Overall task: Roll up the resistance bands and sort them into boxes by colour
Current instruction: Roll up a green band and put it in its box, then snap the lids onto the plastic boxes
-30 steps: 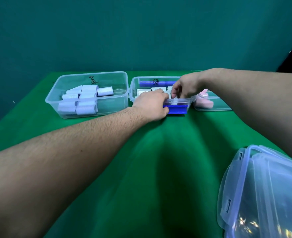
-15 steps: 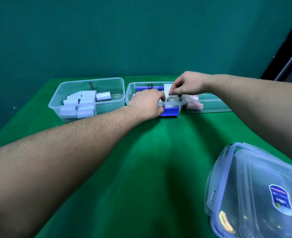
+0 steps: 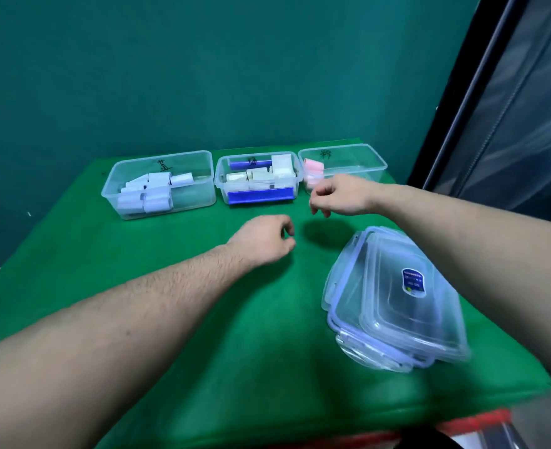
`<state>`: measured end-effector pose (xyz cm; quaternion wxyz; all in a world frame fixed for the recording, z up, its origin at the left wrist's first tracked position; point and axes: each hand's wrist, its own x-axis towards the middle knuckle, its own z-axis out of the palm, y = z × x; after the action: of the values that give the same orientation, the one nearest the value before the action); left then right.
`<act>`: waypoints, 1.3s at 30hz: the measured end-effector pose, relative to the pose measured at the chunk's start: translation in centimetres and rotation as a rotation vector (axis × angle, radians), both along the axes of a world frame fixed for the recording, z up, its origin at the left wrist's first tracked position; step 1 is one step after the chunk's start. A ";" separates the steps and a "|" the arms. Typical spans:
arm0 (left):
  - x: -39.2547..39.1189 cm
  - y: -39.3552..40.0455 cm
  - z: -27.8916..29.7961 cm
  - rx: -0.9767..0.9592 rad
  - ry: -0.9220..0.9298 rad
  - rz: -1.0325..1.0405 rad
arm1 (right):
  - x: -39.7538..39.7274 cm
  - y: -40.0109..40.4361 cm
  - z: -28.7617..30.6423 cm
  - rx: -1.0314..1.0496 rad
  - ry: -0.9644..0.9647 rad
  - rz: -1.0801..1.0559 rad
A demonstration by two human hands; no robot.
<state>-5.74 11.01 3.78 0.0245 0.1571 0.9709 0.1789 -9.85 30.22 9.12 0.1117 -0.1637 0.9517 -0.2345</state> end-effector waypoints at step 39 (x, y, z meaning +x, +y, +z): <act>14.7 10.1 -2.4 1.013 -0.445 0.474 | 14.1 9.3 -7.3 -0.568 0.032 -0.898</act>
<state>8.92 21.15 1.40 0.1089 -0.1126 0.7449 0.6486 4.28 39.50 1.80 -0.0631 0.2323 0.8289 -0.5050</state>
